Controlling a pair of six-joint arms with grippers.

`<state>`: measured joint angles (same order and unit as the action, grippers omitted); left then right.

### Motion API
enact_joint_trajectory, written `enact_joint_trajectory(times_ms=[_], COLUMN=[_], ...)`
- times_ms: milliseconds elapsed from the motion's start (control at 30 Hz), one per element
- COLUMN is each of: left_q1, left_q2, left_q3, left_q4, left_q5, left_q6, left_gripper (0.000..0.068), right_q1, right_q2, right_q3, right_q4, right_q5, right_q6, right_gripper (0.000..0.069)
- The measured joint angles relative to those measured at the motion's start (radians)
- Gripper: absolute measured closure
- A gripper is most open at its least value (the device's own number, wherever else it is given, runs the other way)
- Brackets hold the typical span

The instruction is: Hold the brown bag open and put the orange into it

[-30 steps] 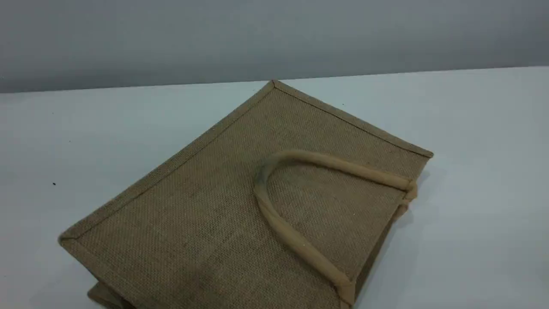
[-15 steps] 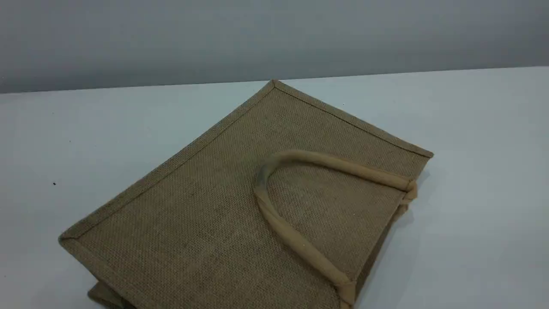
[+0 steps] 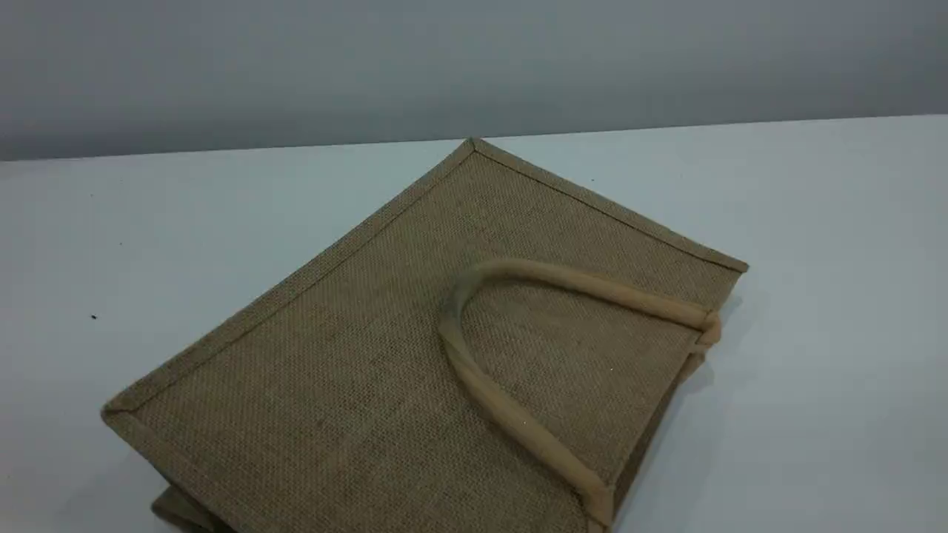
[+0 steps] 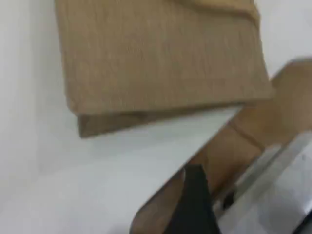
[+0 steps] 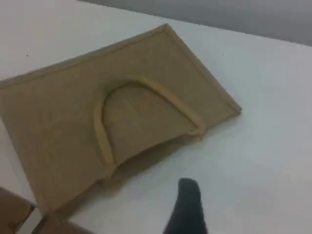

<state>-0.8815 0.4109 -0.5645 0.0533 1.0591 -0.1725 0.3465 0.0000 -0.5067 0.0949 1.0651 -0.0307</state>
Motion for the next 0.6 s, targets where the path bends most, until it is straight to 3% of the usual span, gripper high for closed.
enact_joint_trajectory(times_ms=[267, 600], left_q1=[0.0, 0.0], left_q2=[-0.189, -0.205], left_q3=[0.04, 0.058], left_q4=[0.002, 0.0], left_q5=[-0.004, 0.026], left_q6=[-0.004, 0.001], left_gripper=[0.016, 0.016], right_q1=[0.0, 0.0], right_q2=[0.0, 0.0], right_q3=[0.0, 0.0], right_q4=[0.0, 0.006], right_q5=[0.0, 0.0], right_q6=[0.001, 0.0], right_gripper=[0.0178, 0.0178])
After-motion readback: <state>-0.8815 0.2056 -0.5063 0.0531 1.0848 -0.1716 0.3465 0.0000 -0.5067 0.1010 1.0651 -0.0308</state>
